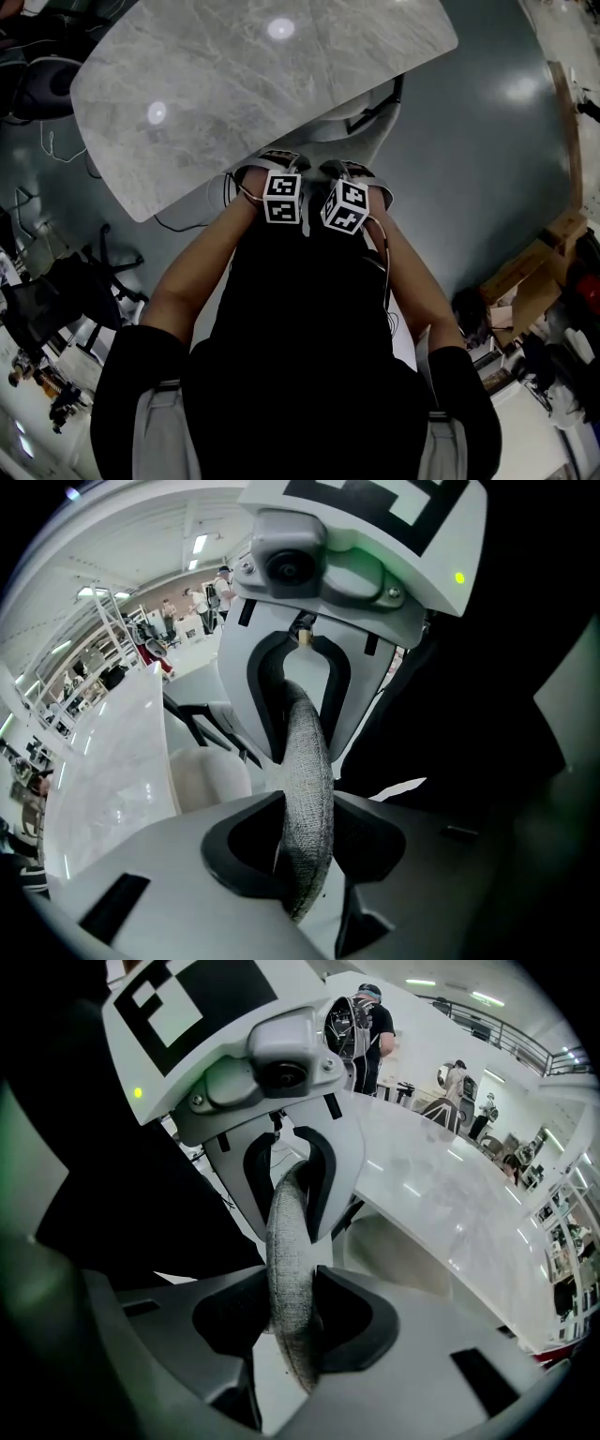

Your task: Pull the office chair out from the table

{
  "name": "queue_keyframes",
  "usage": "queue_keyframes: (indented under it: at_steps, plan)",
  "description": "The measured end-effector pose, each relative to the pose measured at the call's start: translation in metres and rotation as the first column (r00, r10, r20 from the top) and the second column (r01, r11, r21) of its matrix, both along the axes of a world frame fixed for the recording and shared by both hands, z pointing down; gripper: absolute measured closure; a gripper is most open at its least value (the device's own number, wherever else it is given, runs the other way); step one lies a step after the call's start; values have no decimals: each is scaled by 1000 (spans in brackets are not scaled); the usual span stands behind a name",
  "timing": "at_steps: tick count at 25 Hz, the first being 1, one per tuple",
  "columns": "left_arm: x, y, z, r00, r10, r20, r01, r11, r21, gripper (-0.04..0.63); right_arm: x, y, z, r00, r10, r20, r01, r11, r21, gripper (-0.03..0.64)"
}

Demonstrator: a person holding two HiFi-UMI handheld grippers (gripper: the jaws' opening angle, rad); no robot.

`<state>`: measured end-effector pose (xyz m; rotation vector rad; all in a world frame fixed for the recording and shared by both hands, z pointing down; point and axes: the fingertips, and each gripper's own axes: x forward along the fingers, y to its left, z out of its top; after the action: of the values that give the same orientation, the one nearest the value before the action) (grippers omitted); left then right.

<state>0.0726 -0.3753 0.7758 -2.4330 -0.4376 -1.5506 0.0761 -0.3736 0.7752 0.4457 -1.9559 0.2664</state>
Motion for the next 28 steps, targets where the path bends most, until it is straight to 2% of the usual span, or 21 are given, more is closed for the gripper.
queue_keyframes:
  at_steps: [5, 10, 15, 22, 28]
  plan:
    - [6, -10, 3, 1000, -20, 11, 20, 1000, -12, 471, 5, -9, 3, 1000, 3, -10, -3, 1000, 2, 488]
    - [-24, 27, 10, 997, -16, 69, 23, 995, -98, 472, -24, 27, 9, 1000, -6, 18, 8, 996, -88, 491]
    - [-8, -4, 11, 998, -1, 57, 5, 998, -67, 477, -7, -3, 15, 1000, 6, -1, -6, 996, -93, 492]
    - [-5, 4, -1, 999, -1, 51, 6, 994, -106, 488, -1, 4, 8, 999, 38, 3, -37, 993, -116, 500]
    - [-3, 5, -3, 998, -7, 55, 11, 997, -75, 499, 0, 5, 3, 998, 64, -2, -64, 994, -94, 508]
